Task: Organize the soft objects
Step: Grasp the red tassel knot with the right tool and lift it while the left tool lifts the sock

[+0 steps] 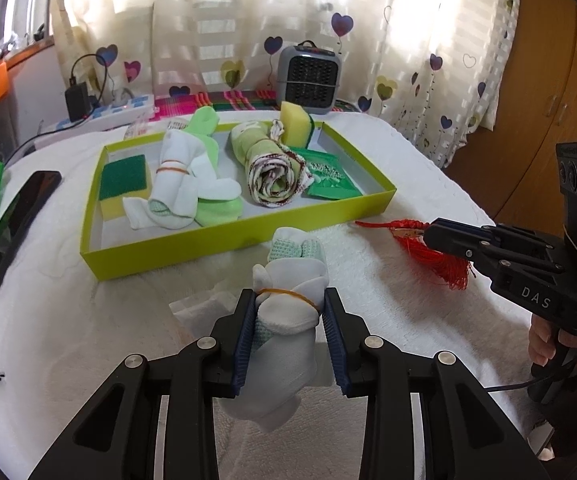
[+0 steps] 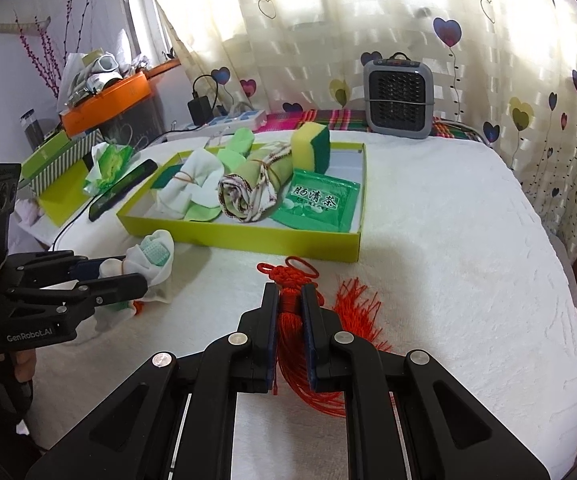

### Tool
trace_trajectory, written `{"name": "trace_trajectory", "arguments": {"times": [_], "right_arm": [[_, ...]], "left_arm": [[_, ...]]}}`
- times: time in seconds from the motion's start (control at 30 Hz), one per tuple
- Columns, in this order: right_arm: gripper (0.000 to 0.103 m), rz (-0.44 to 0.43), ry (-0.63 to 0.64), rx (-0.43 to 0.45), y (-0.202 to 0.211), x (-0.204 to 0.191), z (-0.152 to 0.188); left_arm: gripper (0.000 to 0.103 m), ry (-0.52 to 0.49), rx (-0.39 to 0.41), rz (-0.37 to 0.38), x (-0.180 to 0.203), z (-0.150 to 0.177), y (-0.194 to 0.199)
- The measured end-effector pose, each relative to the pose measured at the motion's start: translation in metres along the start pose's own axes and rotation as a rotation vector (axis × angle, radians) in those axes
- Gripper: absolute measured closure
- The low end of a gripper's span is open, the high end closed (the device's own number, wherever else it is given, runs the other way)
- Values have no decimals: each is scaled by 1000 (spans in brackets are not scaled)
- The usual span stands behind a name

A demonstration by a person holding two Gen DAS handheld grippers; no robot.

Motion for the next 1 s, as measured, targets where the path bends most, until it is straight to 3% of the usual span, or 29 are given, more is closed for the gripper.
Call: {"name": "trace_trajectory", "arguments": {"times": [1.0], "right_arm": [[91,0,-9,137,27,-5,-44]], "left_arm": [[71,6,110,-3,-3,-40,25]]}}
Point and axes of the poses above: each gripper's, at about its wrist camera, not at the fingertips, and y roughly against the way its jaws point, x to its right, z to its underside, the point moved 5 cm from there along -y, roughly the way its jaws point, and after that the axes turned 13 degrees about x, right-handed, at the moved point
